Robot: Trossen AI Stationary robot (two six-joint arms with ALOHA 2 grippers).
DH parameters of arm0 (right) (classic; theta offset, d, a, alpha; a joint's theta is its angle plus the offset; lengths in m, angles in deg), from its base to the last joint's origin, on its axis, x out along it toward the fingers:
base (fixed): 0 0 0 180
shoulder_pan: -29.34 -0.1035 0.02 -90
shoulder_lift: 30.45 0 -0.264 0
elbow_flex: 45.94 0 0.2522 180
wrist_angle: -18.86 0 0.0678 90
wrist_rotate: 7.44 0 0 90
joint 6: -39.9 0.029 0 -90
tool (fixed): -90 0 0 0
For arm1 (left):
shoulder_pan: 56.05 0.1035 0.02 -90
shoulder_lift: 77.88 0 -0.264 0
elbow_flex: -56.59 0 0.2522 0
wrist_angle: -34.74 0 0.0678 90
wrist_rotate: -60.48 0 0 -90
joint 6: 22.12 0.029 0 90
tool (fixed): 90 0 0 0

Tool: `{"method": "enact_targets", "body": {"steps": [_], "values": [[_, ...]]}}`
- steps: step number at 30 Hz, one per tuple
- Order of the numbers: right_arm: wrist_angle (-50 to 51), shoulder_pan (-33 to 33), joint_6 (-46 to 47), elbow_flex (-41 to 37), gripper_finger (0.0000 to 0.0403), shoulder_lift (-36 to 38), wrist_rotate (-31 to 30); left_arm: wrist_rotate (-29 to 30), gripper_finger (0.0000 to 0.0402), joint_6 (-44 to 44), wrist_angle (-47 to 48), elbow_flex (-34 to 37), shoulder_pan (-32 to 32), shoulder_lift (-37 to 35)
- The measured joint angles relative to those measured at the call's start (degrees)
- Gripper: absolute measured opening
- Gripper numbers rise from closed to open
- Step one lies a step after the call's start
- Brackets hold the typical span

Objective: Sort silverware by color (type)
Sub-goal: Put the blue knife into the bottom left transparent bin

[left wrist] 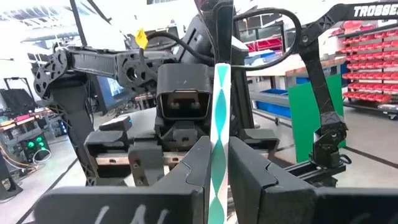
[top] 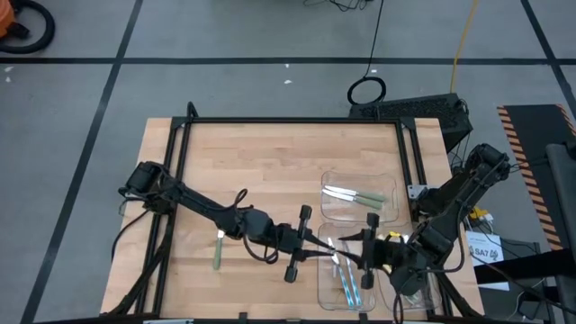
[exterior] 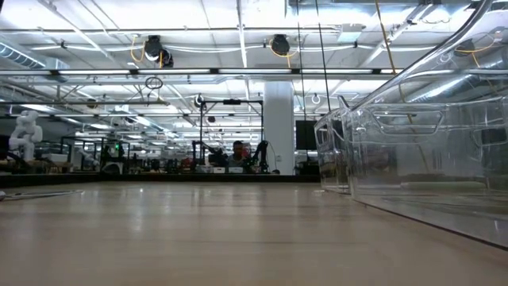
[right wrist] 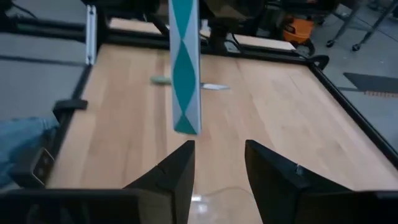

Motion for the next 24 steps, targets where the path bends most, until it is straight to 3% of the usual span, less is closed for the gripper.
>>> {"method": "enact_targets", "body": {"steps": [15,24], "values": [[-6.5,-0.3,-1.2,0.0,0.0136,0.0,1.2,0.9,0.0042,-0.2,-0.1,0.0,-0.1,-0.1],[-11.0,0.1,-7.3,0.1,0.0136,-0.3,-2.6,9.5,0.0042,-2.2,-1.0,0.0,-0.7,1.2]]}}
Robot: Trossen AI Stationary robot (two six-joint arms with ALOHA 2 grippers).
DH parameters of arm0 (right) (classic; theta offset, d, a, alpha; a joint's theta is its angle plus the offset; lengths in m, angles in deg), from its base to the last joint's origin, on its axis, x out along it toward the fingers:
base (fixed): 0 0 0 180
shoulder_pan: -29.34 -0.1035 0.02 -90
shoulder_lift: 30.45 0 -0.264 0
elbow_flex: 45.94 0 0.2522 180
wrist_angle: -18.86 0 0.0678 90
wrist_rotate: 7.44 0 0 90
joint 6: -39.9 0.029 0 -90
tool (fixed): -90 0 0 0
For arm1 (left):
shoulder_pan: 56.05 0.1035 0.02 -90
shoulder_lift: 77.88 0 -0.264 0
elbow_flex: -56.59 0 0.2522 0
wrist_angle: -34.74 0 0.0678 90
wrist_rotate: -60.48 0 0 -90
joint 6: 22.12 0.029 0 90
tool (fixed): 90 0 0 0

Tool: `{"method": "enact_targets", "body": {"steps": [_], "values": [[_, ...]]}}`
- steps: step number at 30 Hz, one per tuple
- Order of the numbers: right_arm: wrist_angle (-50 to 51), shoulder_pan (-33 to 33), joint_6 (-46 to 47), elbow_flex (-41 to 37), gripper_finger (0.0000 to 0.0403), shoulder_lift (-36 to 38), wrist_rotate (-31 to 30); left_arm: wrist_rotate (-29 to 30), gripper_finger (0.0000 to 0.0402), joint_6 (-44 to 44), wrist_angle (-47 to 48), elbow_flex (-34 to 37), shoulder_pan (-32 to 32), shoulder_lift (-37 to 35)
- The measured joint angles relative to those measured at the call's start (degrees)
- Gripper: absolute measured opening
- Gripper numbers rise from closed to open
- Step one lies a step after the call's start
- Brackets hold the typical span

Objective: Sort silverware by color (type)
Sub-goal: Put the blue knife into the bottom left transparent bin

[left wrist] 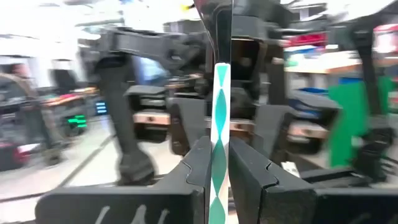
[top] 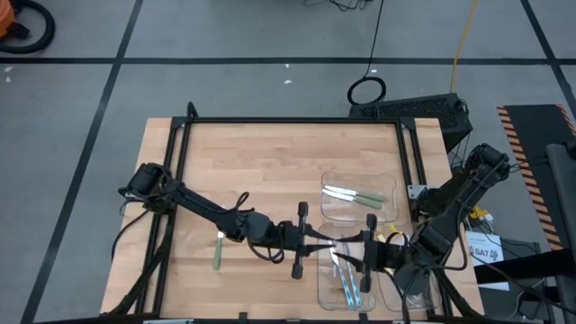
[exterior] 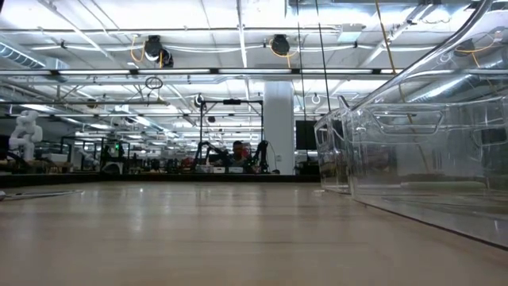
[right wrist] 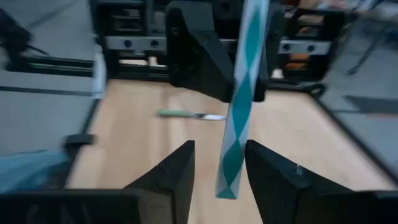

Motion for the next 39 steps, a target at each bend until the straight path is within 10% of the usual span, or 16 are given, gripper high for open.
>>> {"method": "enact_targets", "body": {"steps": [20,31,39], "values": [[-0.2,0.4,-3.9,0.0,0.0026,-0.8,-5.6,5.3,0.0042,0.0,-0.4,0.0,-0.2,0.7],[-1.1,1.8,-4.9,0.0,0.0193,-2.3,-5.1,5.5,0.0042,0.6,-3.5,0.0,-0.8,0.7],[-1.5,2.6,-4.9,0.0,0.0158,-2.3,-5.2,5.5,0.0042,1.5,-3.2,0.0,-0.8,0.7]]}}
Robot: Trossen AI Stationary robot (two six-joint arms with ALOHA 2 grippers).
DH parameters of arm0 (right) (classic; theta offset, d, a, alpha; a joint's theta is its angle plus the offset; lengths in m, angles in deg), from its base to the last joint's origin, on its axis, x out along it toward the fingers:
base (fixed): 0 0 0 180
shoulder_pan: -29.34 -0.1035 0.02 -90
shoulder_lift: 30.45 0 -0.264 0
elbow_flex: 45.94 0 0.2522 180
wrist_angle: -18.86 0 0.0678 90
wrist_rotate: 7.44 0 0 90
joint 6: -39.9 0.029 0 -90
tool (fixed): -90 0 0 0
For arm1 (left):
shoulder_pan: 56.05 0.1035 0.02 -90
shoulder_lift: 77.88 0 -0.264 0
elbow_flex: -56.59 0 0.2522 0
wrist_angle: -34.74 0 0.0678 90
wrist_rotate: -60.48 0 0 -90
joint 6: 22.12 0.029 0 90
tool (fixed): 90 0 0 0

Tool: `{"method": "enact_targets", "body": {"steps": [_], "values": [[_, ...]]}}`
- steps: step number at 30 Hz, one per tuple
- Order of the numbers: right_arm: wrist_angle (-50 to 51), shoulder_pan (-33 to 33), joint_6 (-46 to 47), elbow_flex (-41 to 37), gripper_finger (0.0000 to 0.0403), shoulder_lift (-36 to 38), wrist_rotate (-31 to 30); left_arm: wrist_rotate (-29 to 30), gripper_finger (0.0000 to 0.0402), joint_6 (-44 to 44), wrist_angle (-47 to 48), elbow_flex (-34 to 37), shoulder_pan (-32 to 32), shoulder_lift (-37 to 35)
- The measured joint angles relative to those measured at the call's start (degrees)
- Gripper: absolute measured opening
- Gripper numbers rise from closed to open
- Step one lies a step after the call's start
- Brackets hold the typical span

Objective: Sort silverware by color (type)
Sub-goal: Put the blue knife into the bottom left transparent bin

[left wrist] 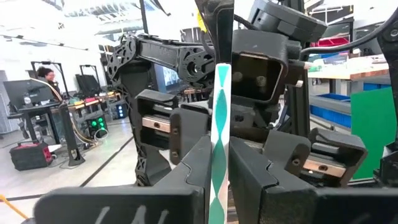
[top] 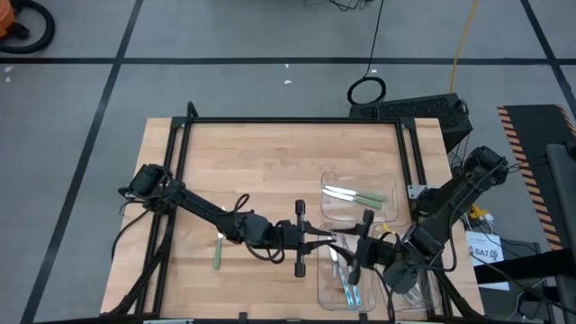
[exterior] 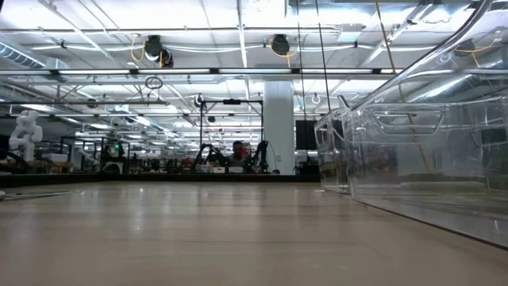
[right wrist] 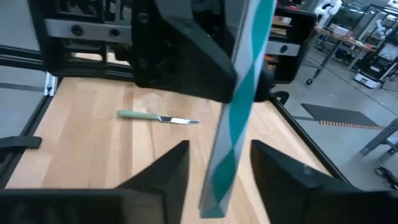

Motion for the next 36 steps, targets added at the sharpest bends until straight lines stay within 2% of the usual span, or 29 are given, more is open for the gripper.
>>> {"method": "enact_targets", "body": {"steps": [7,12,18,21,25,28,33,36], "values": [[0.2,-0.4,0.1,0.0,0.0041,0.3,2.0,-0.4,0.0042,1.3,1.4,0.0,-0.1,0.0],[1.5,-0.6,1.2,-0.2,0.0042,0.7,4.6,-0.6,0.0059,-0.1,8.2,-1.0,-0.1,-0.3],[1.0,-1.4,2.7,-0.2,0.0049,1.3,4.9,0.7,0.0138,-0.6,21.1,-5.7,-0.4,-0.2],[2.1,-2.4,3.0,-0.2,0.0048,1.8,4.9,0.9,0.0161,-2.6,29.6,-9.1,-0.6,-0.6],[1.3,-4.7,3.9,0.0,0.0046,3.2,4.0,2.2,0.0167,-5.2,46.5,-14.7,-1.1,-1.0],[1.7,-6.8,3.9,0.1,0.0046,4.1,2.2,5.2,0.0167,-7.3,59.0,-18.7,-1.7,-0.4],[2.6,-10.2,4.9,0.0,0.0046,5.0,-2.0,12.3,0.0167,-8.5,68.7,-20.2,-2.0,-0.9],[3.1,-11.2,6.2,0.0,0.0046,5.2,-2.2,14.8,0.0167,-9.9,73.8,-20.0,-1.9,-0.5]]}}
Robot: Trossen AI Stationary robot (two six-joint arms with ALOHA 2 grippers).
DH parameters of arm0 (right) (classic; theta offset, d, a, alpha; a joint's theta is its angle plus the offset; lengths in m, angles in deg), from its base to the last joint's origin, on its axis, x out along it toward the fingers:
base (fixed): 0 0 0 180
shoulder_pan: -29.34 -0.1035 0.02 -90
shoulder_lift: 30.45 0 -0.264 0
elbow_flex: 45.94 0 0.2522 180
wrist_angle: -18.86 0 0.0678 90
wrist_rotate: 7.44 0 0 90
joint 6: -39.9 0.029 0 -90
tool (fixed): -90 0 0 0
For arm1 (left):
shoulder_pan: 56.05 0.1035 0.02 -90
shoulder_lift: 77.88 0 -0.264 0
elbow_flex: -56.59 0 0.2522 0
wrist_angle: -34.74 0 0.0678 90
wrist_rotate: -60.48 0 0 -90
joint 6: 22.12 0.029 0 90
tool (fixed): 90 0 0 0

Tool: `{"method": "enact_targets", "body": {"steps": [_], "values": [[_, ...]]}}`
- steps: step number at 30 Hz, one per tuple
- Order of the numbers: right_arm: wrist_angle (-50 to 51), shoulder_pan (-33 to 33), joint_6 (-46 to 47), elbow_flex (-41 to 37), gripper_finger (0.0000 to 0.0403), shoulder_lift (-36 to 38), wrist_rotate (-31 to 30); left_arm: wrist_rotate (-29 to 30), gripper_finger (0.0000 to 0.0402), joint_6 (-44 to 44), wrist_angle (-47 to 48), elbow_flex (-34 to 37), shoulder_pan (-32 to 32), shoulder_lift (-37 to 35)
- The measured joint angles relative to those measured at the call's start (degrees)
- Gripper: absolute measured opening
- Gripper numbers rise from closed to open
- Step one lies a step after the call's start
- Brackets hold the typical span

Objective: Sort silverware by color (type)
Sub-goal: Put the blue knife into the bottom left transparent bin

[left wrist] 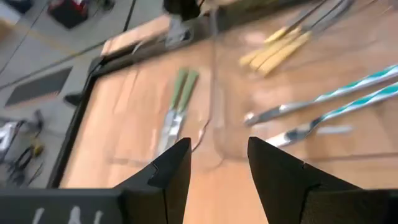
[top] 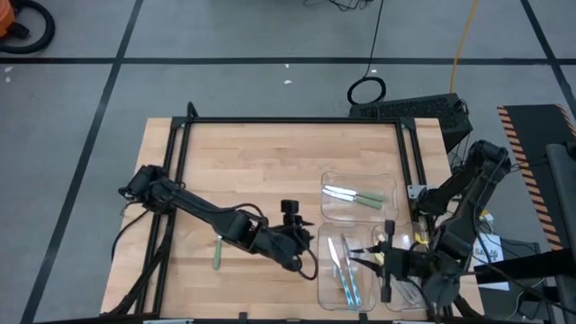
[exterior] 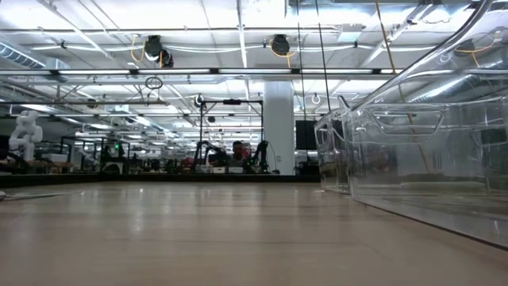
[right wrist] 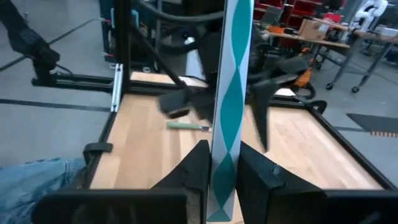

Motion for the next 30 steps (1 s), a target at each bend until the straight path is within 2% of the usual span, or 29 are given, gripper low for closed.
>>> {"method": "enact_targets", "body": {"steps": [3,7,13,17,19,24,30], "values": [[1.6,-0.4,1.0,0.0,0.0046,-0.2,-0.6,1.8,0.0168,-1.9,1.4,1.9,1.2,-0.4],[4.8,-0.4,3.5,0.0,0.0045,-0.1,-1.2,3.8,0.0168,-3.2,1.5,8.6,3.5,-1.6],[12.1,-0.3,10.6,0.0,0.0045,0.3,-1.9,1.7,0.0138,-4.8,-9.6,22.8,7.8,-9.9],[19.5,0.1,22.1,0.0,0.0045,0.2,-2.5,-1.8,0.0114,-4.7,-17.7,32.3,8.7,-17.7],[22.6,0.1,30.2,0.0,0.0045,-0.4,-2.5,-2.3,0.0108,-4.8,-16.7,35.8,8.2,-21.4],[23.7,0.2,44.0,0.0,0.0049,-4.8,-1.0,-3.3,0.0106,-6.4,-16.0,38.1,5.6,-24.9],[15.9,0.8,46.8,0.0,0.0052,-10.9,6.5,-3.4,0.0106,-7.8,-15.4,38.0,1.0,-25.0]]}}
